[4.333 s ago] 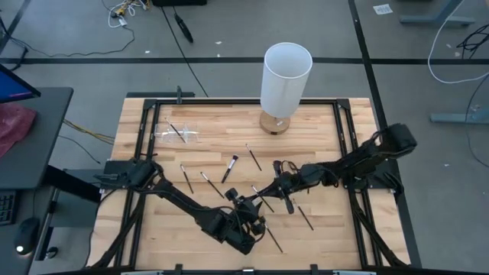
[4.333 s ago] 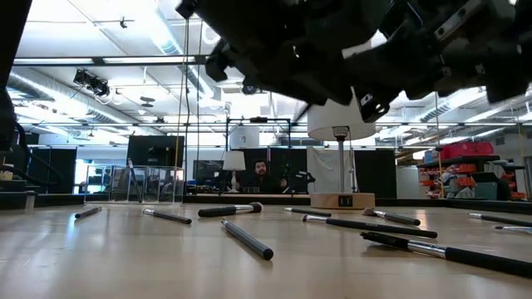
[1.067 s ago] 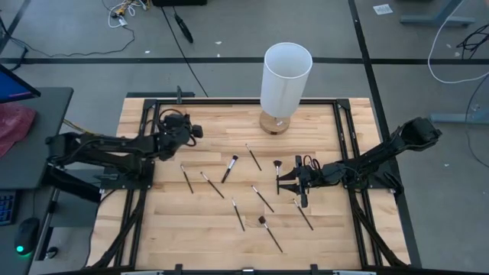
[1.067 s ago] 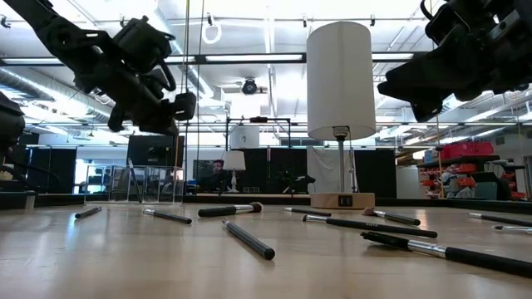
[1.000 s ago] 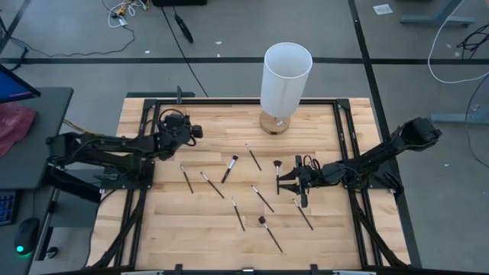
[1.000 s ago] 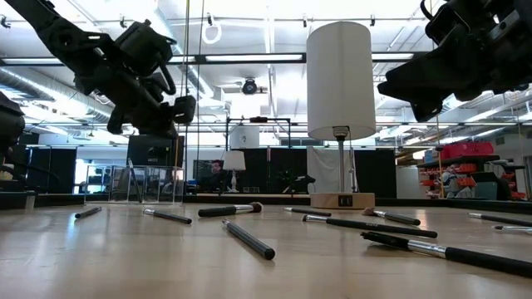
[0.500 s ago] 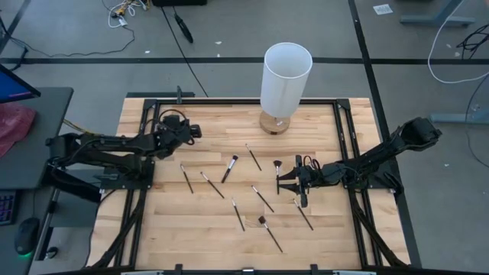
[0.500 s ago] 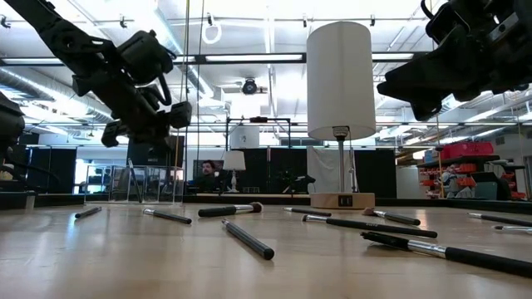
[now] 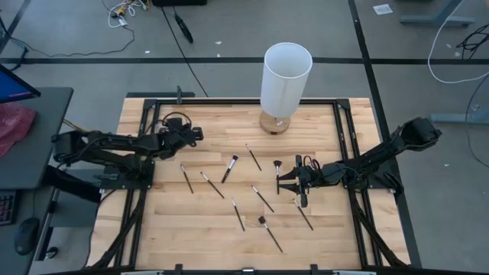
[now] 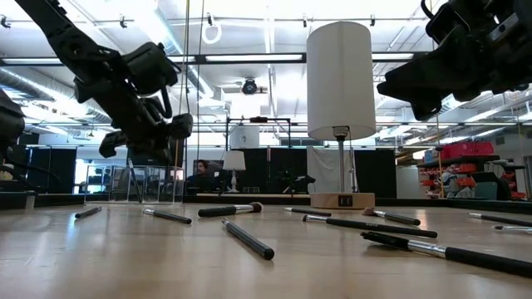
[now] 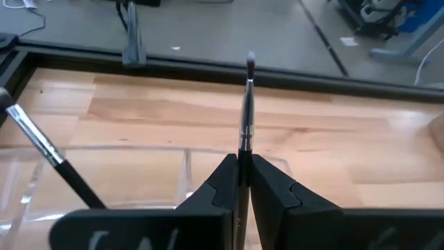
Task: Put items in baskets/containers
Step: Put the black eyeshadow brush into the transparent organizer, then put the black powder brush into the transparent organizer
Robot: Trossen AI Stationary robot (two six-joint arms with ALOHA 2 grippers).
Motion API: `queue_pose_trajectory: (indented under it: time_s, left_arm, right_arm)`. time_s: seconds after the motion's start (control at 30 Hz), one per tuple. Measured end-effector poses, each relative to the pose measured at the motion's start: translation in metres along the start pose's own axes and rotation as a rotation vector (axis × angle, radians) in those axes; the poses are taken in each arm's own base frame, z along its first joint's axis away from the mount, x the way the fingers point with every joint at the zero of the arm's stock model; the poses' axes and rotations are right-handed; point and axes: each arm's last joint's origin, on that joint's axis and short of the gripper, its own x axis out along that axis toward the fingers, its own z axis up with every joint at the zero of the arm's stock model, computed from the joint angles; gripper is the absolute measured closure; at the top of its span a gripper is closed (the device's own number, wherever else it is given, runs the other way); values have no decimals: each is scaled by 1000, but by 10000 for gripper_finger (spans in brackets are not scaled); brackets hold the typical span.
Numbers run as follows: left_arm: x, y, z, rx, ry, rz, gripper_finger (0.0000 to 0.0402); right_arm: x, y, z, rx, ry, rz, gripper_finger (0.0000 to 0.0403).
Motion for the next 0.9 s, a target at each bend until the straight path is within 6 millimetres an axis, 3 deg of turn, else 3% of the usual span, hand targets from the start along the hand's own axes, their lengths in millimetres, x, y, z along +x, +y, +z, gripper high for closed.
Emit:
queue_pose_trajectory:
  time_s: [0.3, 0.67, 0.9]
  left_arm:
    - [3, 0, -4, -24, 1, 20, 365]
    - [3, 0, -3, -28, -13, 25, 283]
    - [-4, -3, 8, 30, -40, -8, 256]
  right_arm:
    - [0, 0, 0, -2, 0, 0, 289]
    - [0, 0, 0, -2, 0, 0, 289]
    - [0, 0, 0, -3, 5, -1, 289]
